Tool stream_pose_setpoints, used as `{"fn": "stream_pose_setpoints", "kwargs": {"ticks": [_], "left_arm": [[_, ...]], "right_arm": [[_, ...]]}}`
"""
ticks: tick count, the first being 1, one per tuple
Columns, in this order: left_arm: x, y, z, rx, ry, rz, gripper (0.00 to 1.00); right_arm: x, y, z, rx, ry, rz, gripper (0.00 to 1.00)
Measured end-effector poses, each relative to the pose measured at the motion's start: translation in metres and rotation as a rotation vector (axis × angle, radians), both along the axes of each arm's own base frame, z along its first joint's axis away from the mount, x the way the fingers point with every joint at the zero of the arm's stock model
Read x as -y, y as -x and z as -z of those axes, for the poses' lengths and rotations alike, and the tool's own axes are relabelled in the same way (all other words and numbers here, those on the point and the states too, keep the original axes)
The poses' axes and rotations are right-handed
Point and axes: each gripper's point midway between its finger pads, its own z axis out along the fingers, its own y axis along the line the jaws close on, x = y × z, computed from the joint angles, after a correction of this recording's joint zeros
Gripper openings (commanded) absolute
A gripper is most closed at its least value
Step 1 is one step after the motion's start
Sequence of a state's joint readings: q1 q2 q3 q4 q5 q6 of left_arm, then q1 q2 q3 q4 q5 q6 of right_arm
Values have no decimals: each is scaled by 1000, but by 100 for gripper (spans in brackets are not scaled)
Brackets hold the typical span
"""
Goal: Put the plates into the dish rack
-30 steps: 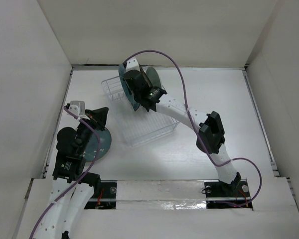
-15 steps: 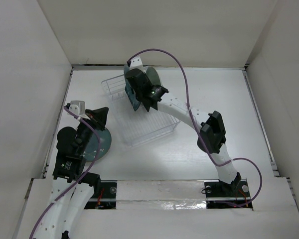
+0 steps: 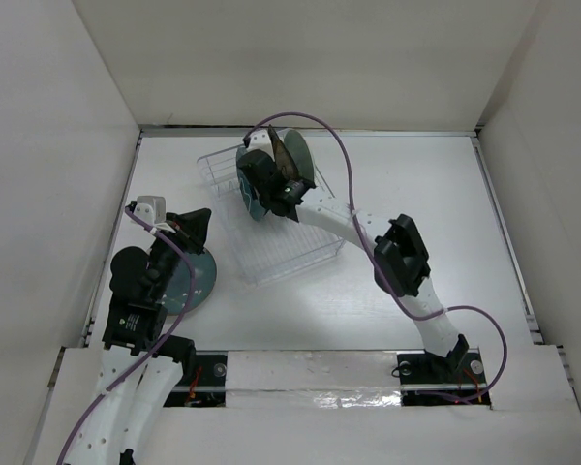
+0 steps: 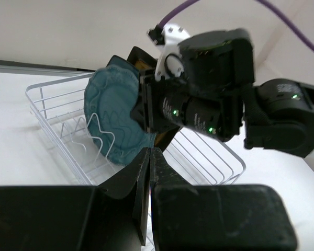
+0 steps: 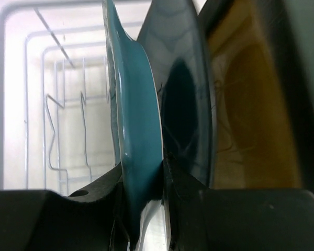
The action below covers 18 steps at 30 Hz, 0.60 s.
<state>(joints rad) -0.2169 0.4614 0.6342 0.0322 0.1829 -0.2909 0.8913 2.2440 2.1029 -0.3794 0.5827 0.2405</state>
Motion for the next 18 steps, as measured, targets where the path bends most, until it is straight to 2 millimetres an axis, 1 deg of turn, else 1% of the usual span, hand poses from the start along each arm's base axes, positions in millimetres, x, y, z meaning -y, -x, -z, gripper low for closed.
{"fn": "stream_pose_setpoints", "kwargs": {"ticks": [2,6,9,10,12,13,15,16,18], "left_arm": [[0,0,0,0,0,0,0],[0,0,0,-1,0,0,0],[0,0,0,-1,0,0,0],[0,0,0,-1,1,0,1],[0,0,0,-2,1,0,3],[0,0,0,-2,1,1,6],[1,-1,1,-4,1,2,9],[1,-1,1,-6,1,3,12],[1,-1,1,-7,2,4,14]], "right_arm": [[-2,1,14,-16,5,-4,0],[-3,-5,15,-1,-15,11,0],[-1,-10,20,0,-36,16,0],[1,-12,23,1,-45,18,1],[3,-13,25,9,-60,19,9],[5,-12,25,9,-63,17,15],[10,-12,24,5,-64,12,23],[13,-12,24,2,-66,9,30],[19,-13,24,-6,-71,6,38]]}}
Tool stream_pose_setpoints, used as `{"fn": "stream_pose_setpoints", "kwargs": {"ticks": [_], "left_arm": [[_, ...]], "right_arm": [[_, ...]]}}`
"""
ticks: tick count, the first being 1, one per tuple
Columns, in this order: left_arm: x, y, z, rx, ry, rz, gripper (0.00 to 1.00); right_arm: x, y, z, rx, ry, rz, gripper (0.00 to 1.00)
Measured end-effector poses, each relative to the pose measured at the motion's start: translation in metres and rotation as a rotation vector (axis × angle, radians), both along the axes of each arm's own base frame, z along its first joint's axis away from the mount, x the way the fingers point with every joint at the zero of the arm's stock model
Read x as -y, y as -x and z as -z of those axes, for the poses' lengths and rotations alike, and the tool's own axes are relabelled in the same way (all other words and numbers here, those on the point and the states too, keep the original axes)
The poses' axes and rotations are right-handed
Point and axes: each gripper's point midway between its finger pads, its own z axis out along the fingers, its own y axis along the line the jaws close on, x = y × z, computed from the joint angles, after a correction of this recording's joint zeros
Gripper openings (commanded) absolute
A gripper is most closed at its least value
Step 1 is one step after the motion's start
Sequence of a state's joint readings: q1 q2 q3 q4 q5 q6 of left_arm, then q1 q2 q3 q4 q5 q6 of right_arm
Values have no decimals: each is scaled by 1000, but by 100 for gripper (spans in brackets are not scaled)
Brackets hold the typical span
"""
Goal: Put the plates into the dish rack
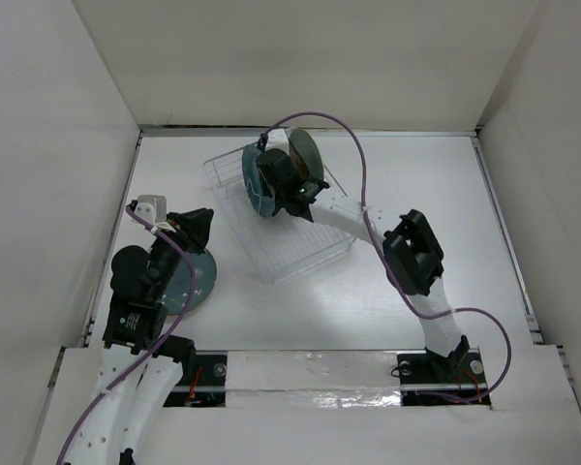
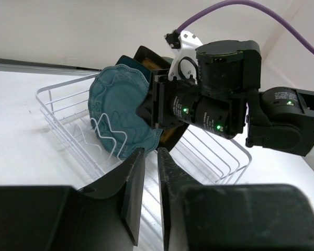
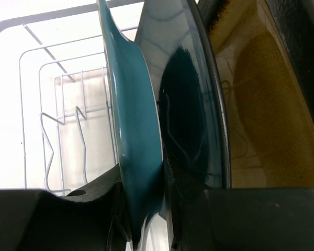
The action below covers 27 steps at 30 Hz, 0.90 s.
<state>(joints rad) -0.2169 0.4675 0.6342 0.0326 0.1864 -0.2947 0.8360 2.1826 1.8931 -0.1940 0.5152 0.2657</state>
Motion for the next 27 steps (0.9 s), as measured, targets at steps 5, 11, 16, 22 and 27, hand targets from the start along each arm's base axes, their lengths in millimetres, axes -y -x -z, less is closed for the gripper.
{"fn": "stream_pose_setpoints", "kwargs": {"ticks": [5,11,16,22,27], "left_arm": [[0,0,1,-3,1,0,15],[0,-1,1,-6,0,1,16],[1,-1,2,-8,0,1,16],[0,-2,2,-7,1,-4,2],[-1,0,-1,1,4,-9,0]], "right_arm": [[20,-8,-11,7,-16,31,56],[46,-10,-43,38,-55,62,75],[59,3,-86,90,-102,46,79],[62,42,-134,152,-179,-24,59],[17,97,-131,127,-259,-217,0]]}}
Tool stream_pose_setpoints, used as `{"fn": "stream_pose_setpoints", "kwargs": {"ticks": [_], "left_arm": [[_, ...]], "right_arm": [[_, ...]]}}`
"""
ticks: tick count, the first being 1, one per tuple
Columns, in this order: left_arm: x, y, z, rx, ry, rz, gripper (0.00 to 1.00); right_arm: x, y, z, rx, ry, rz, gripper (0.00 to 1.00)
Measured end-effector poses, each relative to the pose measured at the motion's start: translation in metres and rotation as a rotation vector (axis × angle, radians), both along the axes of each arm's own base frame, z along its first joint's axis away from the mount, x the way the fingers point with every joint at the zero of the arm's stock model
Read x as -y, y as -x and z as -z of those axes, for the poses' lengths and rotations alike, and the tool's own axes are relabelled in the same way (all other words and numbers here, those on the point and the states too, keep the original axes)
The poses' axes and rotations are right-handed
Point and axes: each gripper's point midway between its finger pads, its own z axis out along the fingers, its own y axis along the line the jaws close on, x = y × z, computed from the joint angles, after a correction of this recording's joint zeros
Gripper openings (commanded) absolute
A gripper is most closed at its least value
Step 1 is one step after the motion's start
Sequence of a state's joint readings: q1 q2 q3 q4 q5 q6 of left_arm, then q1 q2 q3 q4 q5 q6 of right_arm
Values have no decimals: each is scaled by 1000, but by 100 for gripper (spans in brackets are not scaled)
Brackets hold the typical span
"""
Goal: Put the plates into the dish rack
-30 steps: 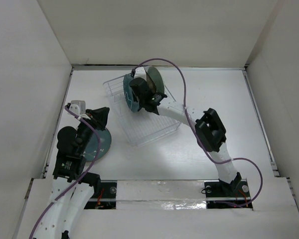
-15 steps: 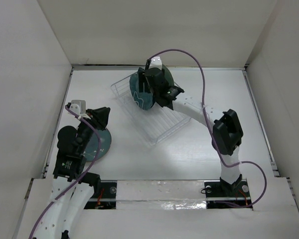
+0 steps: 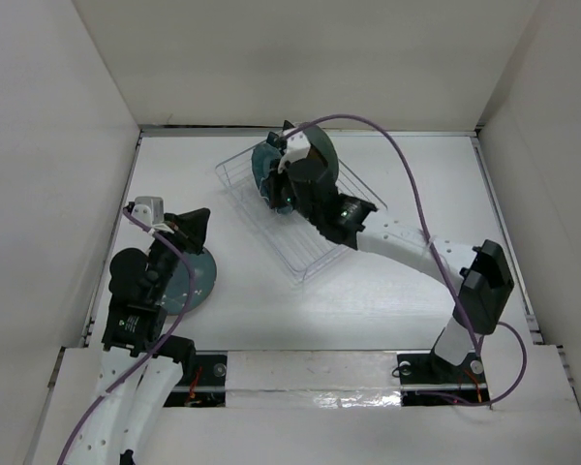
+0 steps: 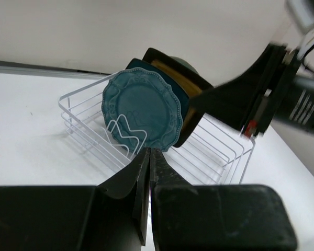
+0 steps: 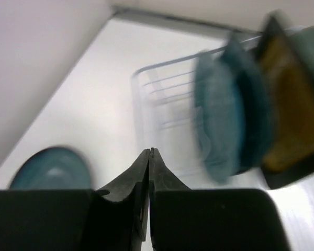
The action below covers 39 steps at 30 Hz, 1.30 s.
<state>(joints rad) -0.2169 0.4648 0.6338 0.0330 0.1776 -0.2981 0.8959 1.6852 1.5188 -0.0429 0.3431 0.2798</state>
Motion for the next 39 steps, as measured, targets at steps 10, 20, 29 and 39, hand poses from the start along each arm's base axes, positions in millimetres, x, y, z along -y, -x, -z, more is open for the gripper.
{"fn": "stream_pose_setpoints", "kwargs": {"ticks": [10,20,29,39], "left_arm": [[-17,17,-31,116,52,-73,2],[-15,22,-38,146,65,-64,42],[-11,24,-34,145,62,-42,42],[-6,26,-32,142,59,-12,42]], "right_arm": [[-126,107,72,-177,-80,-368,38],[-153,116,196,-427,-39,-319,70],[-175,127,247,-586,-132,-326,66],[-202,132,254,-680,-285,-351,56]]}}
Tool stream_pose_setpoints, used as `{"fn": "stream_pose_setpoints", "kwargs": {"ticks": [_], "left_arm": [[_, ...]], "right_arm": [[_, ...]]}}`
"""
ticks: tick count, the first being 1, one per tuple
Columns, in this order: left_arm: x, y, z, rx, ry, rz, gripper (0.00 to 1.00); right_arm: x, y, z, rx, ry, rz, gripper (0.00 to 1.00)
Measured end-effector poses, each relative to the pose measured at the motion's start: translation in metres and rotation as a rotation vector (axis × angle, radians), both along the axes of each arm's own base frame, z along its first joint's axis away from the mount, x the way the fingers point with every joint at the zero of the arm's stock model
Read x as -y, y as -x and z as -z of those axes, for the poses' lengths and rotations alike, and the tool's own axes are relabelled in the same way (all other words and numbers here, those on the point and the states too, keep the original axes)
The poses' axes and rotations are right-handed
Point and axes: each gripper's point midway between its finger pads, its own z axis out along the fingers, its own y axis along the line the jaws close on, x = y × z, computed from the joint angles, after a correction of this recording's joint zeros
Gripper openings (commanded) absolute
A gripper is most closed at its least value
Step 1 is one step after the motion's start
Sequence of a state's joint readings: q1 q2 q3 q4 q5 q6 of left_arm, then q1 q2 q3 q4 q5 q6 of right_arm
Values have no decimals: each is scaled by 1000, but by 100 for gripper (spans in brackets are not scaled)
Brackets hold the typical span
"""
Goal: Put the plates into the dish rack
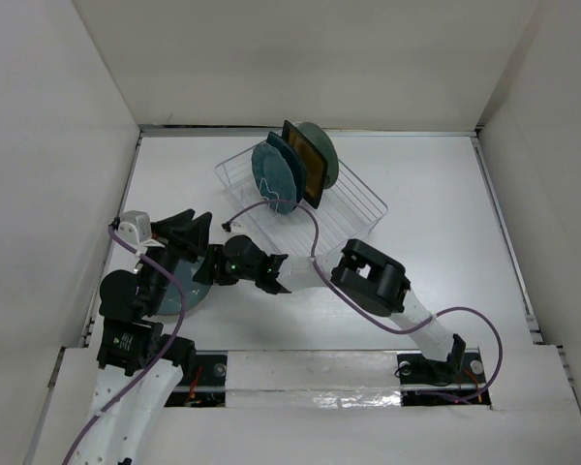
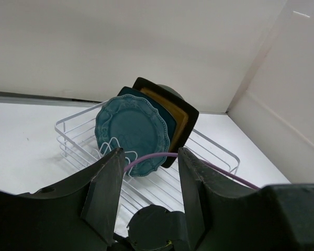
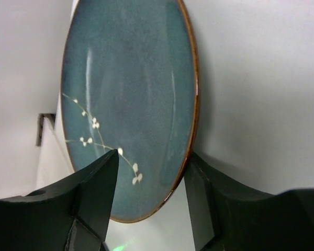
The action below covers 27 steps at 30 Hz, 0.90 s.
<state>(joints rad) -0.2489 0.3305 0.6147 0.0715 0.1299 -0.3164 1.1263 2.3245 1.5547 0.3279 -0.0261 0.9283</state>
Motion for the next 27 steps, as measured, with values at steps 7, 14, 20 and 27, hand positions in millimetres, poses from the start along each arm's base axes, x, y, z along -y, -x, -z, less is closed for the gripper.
{"fn": "stream_pose_setpoints", "kwargs": {"ticks": [7,14,20,27], "left_arm": [[2,0,0,0,0,8,42],[2,0,-1,4,1,8,42],[1,0,-1,2,3,3,43],[-7,-4,-1,1,11,-46,44]], "right_arm": [[-7,-2,8,-58,-73,43,26],[-7,-4,3,-75,-151,69,0],[3,3,-1,-61,-159,57,0],[25,9,-29,52,-72,17,0]]}}
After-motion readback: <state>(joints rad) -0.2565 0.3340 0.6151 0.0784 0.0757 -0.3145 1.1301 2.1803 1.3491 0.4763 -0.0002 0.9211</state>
